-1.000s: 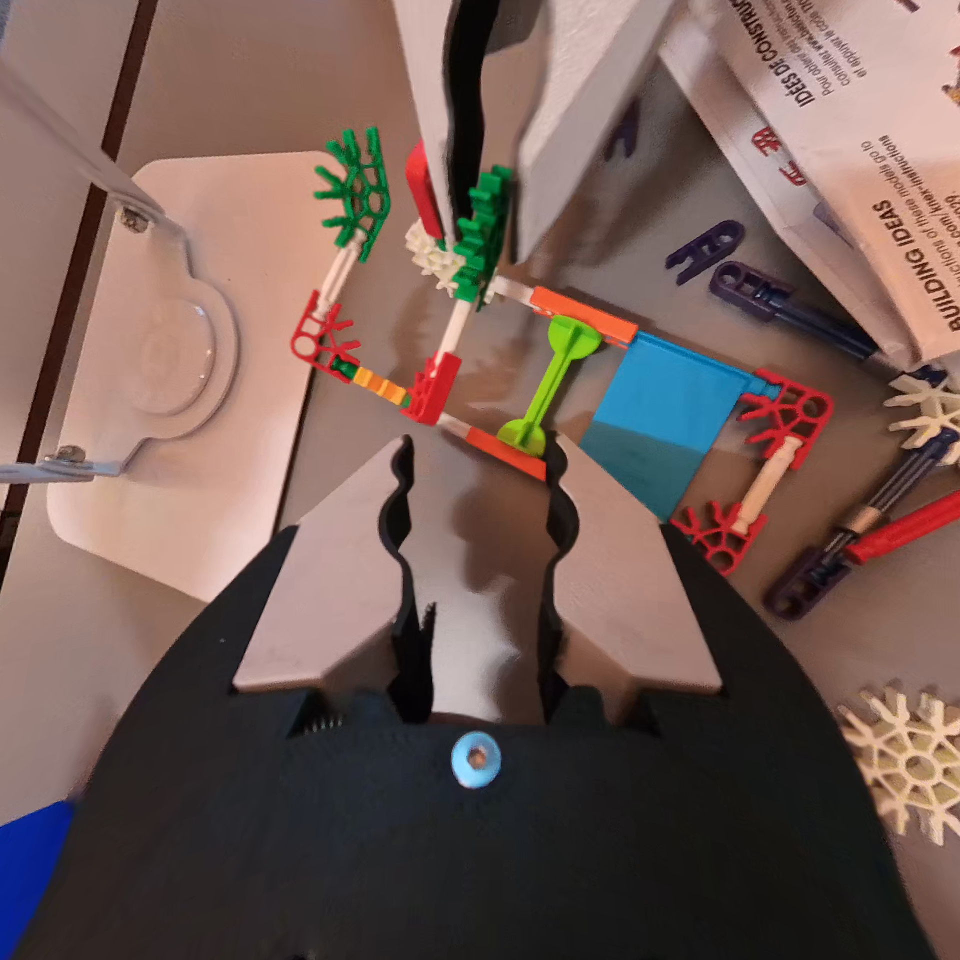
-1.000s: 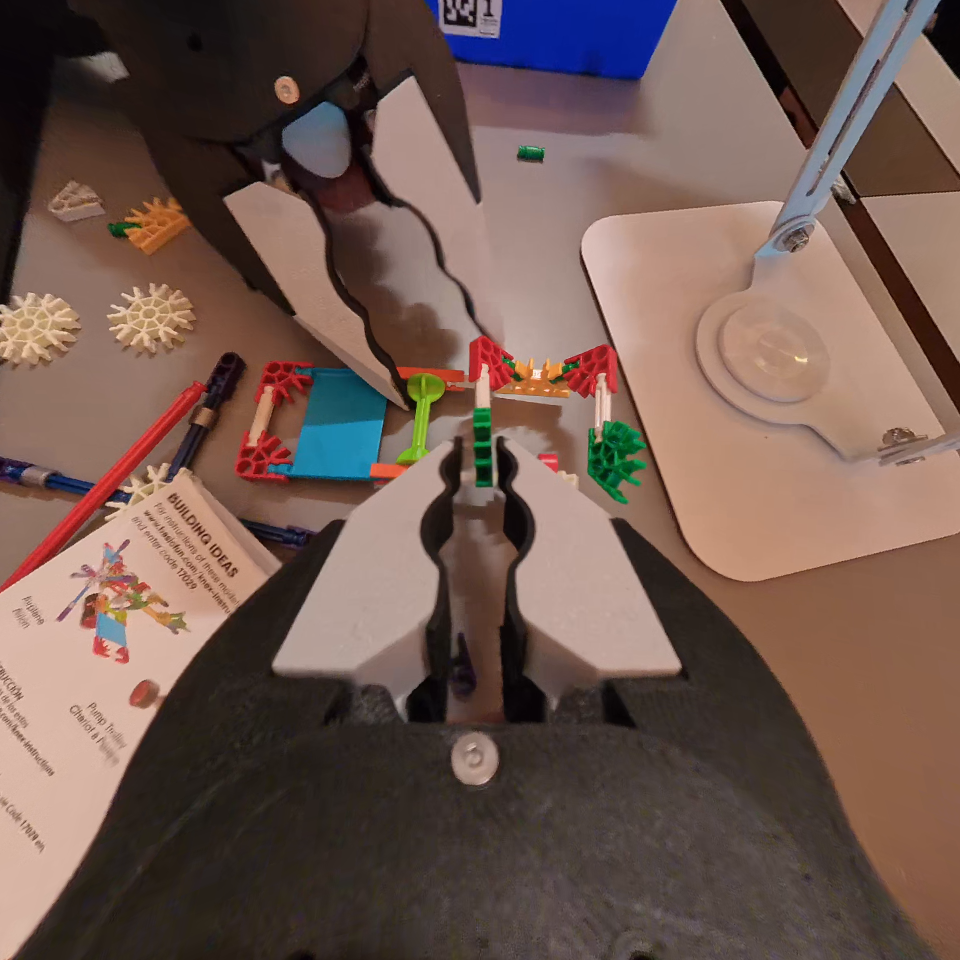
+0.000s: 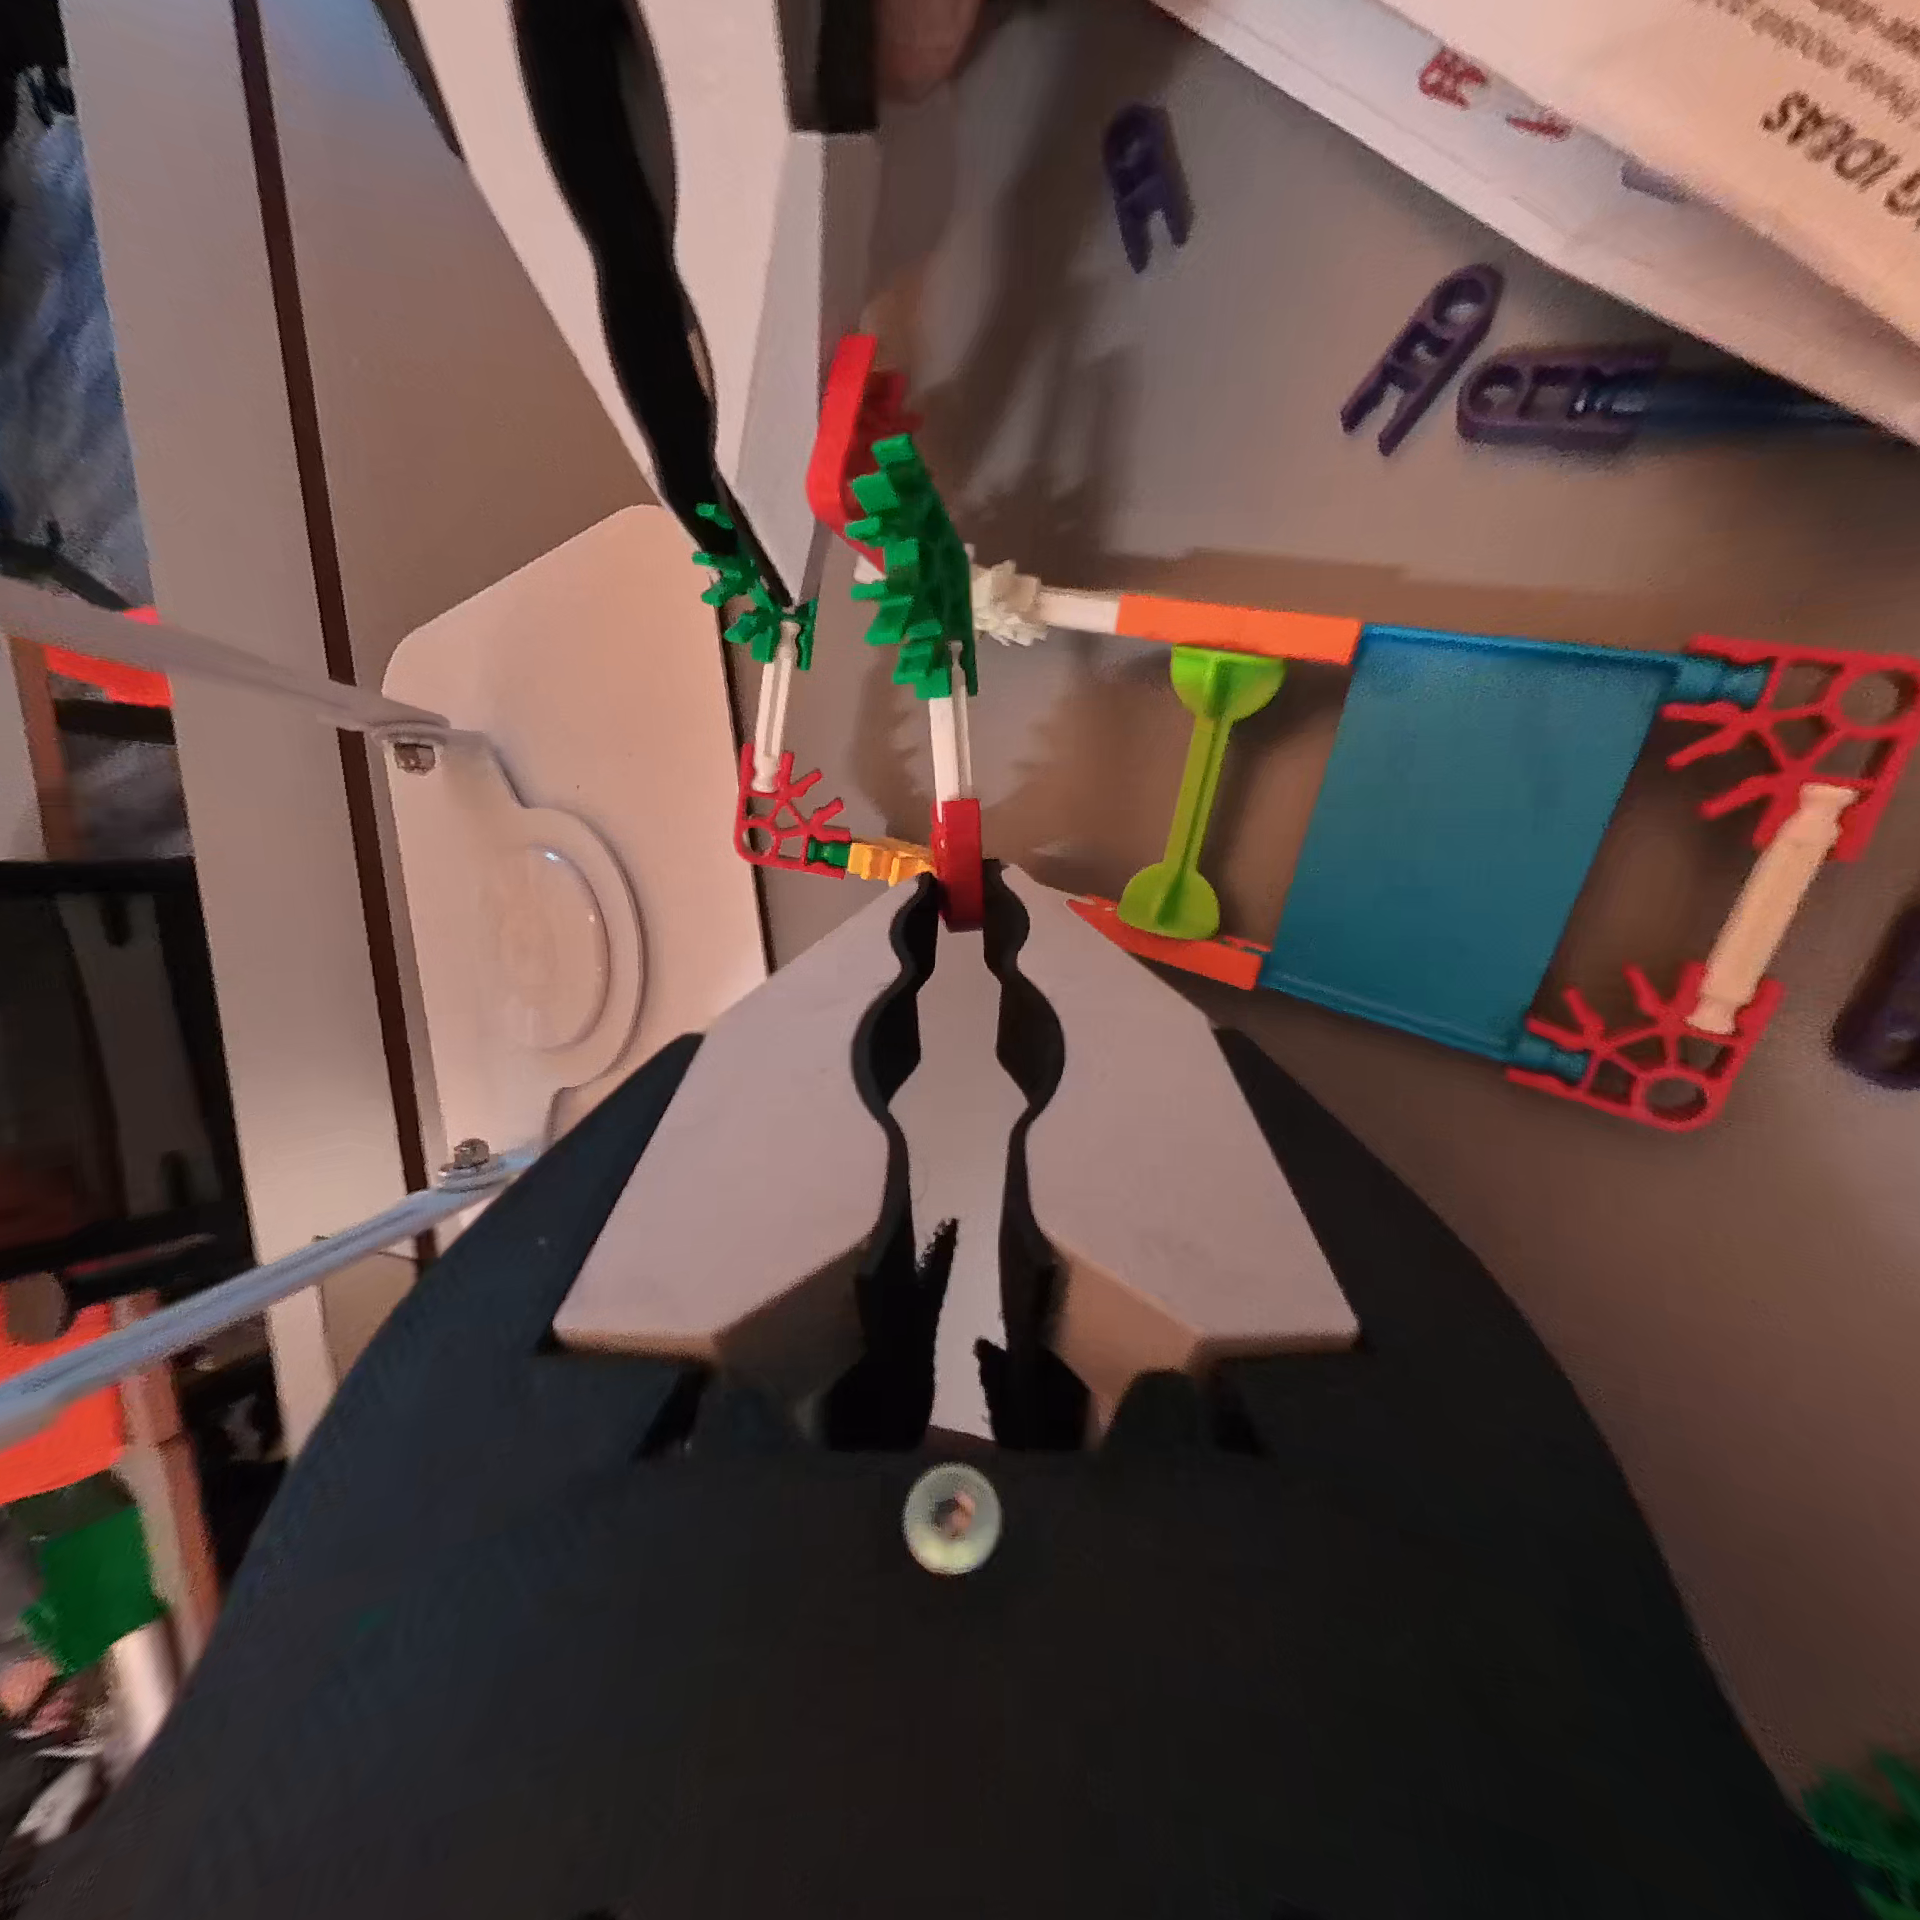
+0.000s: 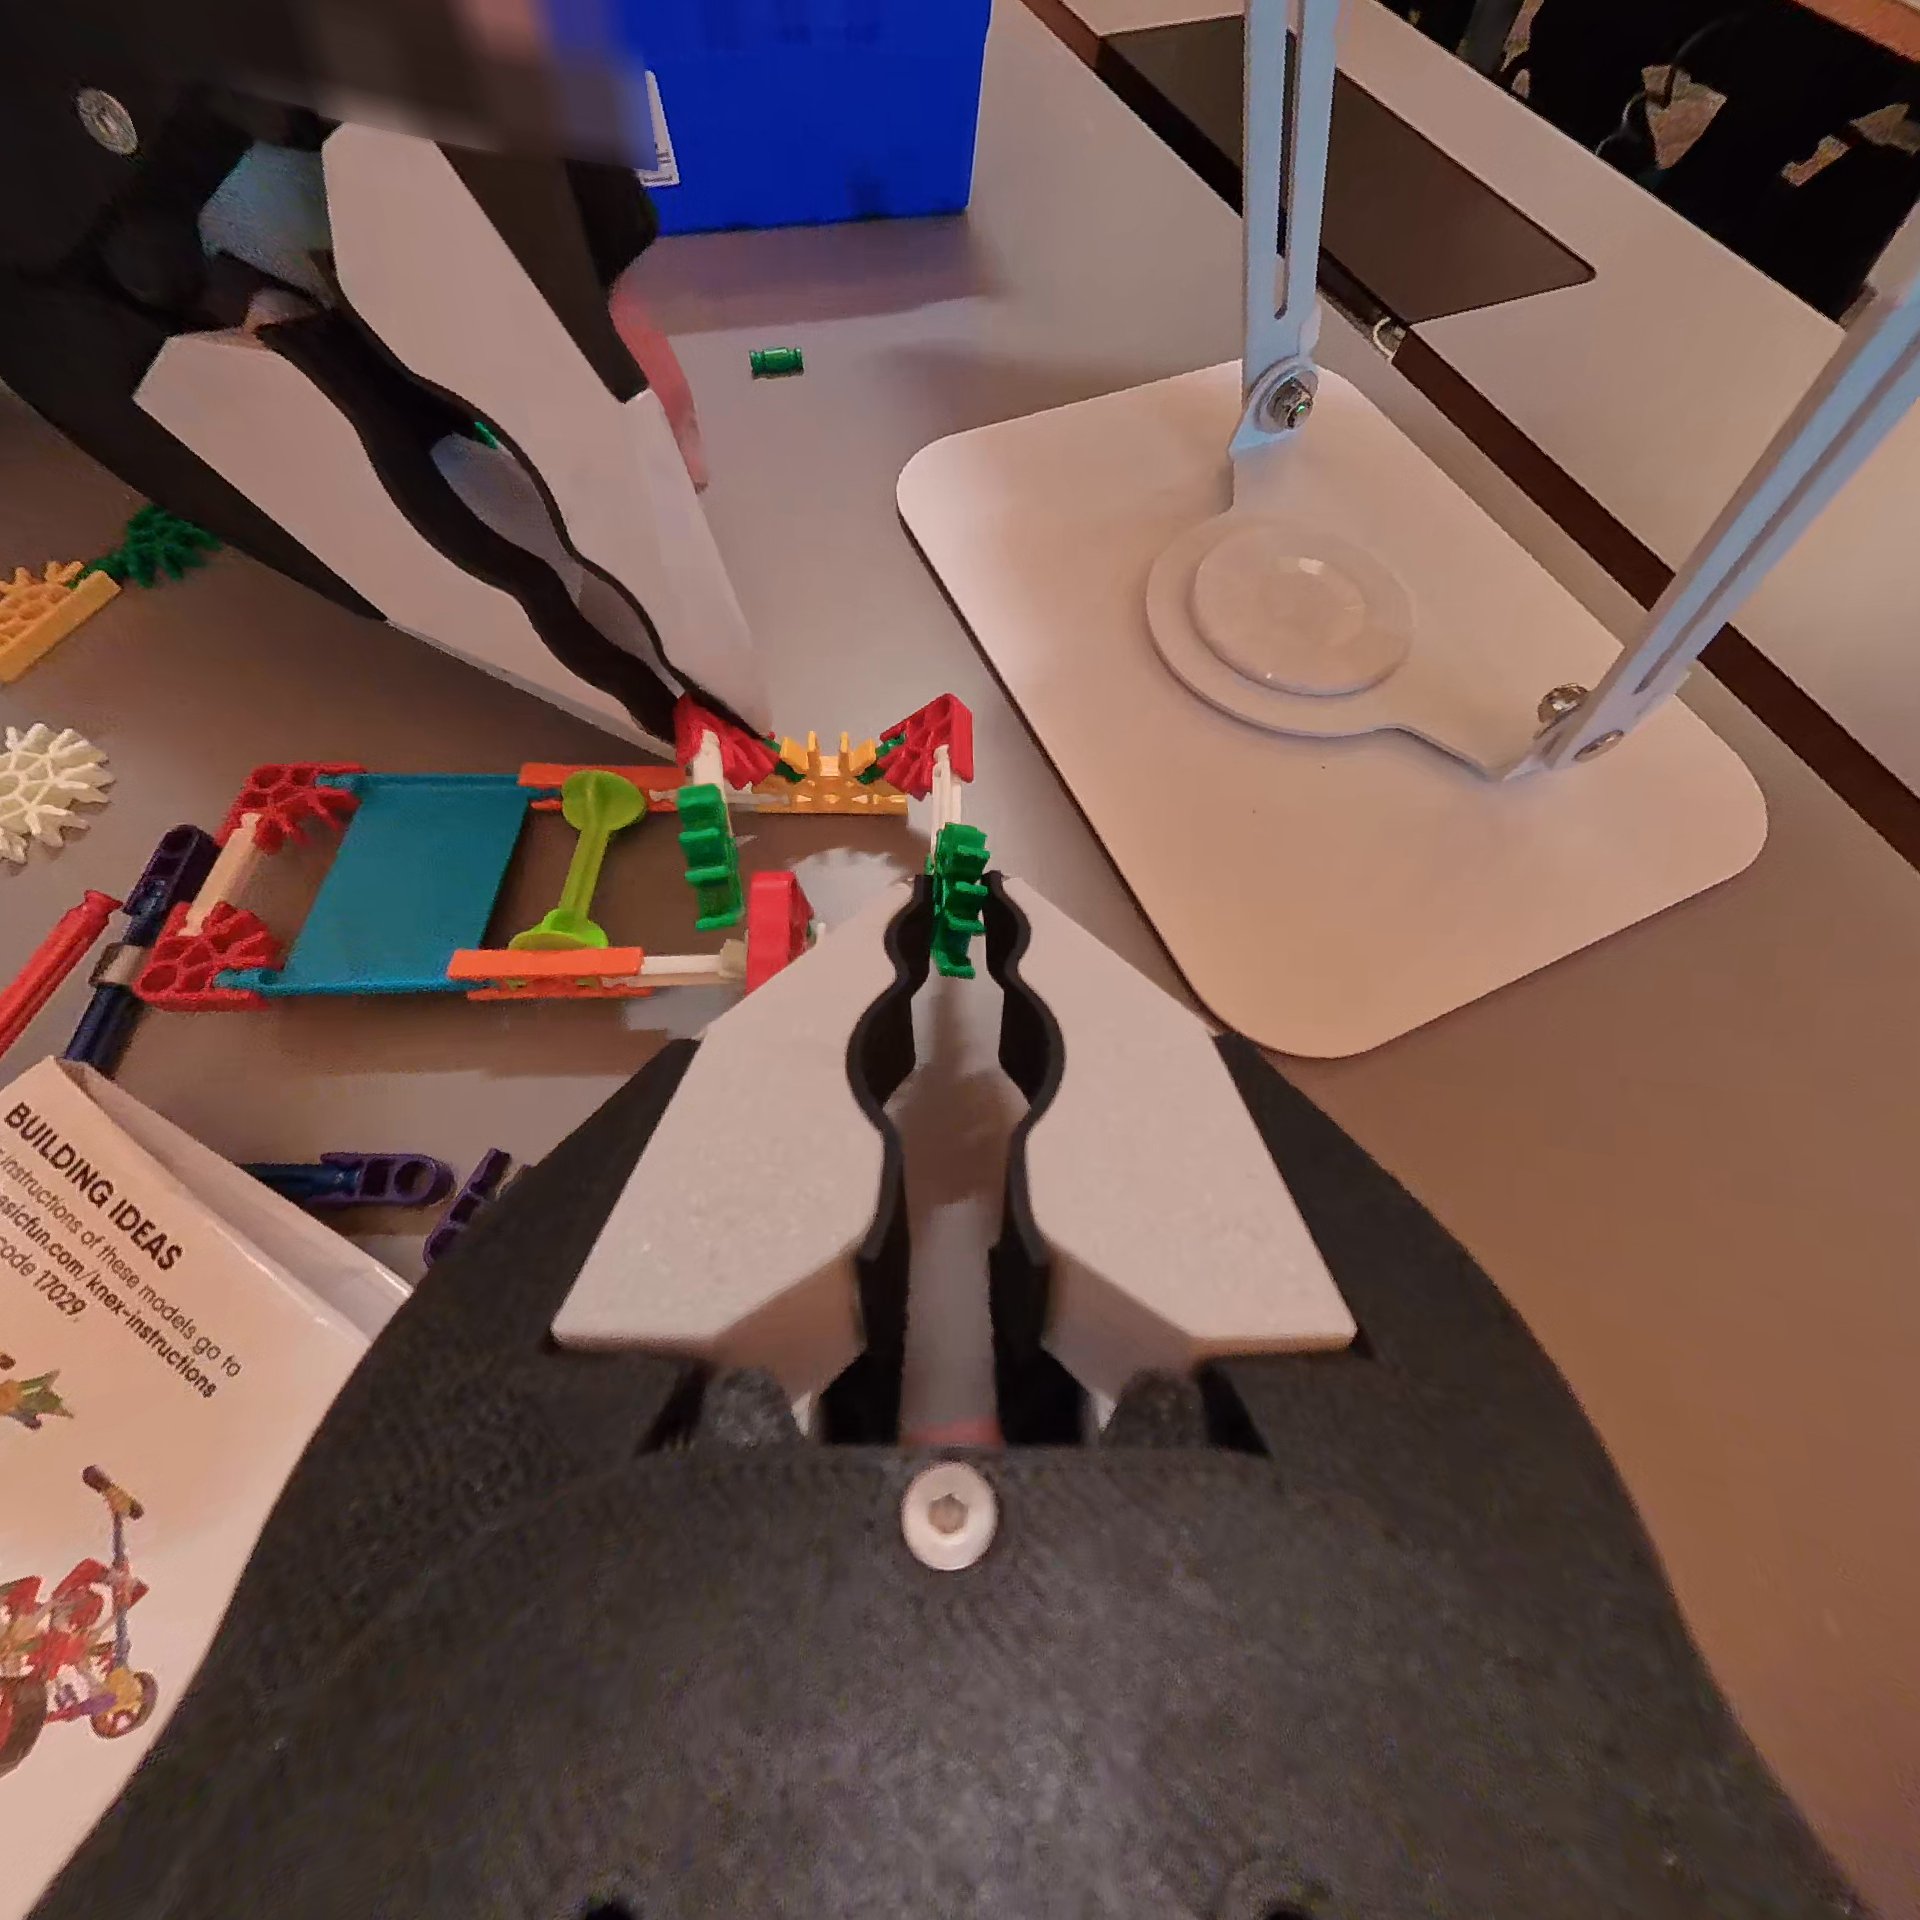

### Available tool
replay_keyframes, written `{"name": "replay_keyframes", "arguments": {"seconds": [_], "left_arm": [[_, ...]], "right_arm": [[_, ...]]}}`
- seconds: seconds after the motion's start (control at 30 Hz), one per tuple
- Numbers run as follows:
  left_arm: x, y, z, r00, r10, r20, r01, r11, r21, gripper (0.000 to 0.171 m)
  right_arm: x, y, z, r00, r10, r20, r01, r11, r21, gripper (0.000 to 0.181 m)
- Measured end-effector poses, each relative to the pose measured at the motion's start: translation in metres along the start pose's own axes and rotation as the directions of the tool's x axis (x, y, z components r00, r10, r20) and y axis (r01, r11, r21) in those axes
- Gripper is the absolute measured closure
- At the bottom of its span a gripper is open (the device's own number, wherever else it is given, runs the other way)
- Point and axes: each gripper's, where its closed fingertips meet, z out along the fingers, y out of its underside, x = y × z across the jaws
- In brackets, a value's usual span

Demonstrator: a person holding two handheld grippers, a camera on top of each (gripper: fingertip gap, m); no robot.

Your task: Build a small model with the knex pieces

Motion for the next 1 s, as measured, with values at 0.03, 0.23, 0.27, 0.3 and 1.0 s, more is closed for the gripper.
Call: {"name": "replay_keyframes", "arguments": {"seconds": [0.03, 0.23, 0.27, 0.3, 1.0], "left_arm": [[-0.0002, 0.0001, 0.0001, 0.999, 0.036, 0.0, -0.036, 0.999, -0.017, 0.166], [0.0028, -0.0045, -0.0011, 0.985, 0.164, -0.053, -0.168, 0.984, -0.061, 0.167], [0.0031, -0.0041, -0.0014, 0.984, 0.168, -0.067, -0.172, 0.983, -0.065, 0.166], [0.005, -0.005, -0.002, 0.982, 0.163, -0.092, -0.169, 0.984, -0.059, 0.166], [0.0019, 0.001, -0.001, 0.983, -0.011, -0.185, -0.002, 0.997, -0.071, 0.158]], "right_arm": [[0.0001, 0.0001, -0.0003, 1.0, -0.002, 0.001, 0.002, 1.0, 0.001, 0.174], [0.0003, 0.004, -0.0005, 1.0, 0.001, 0.013, -0.001, 1.0, -0.004, 0.175], [-0.0001, 0.0048, -0.0002, 1.0, -0.002, 0.015, 0.002, 1.0, -0.006, 0.176], [-0.0012, 0.0056, 0.0001, 1.0, -0.007, 0.02, 0.007, 1.0, -0.009, 0.176], [-0.0047, 0.0029, -0.0009, 0.999, -0.033, 0.011, 0.033, 0.999, 0.003, 0.176]]}}
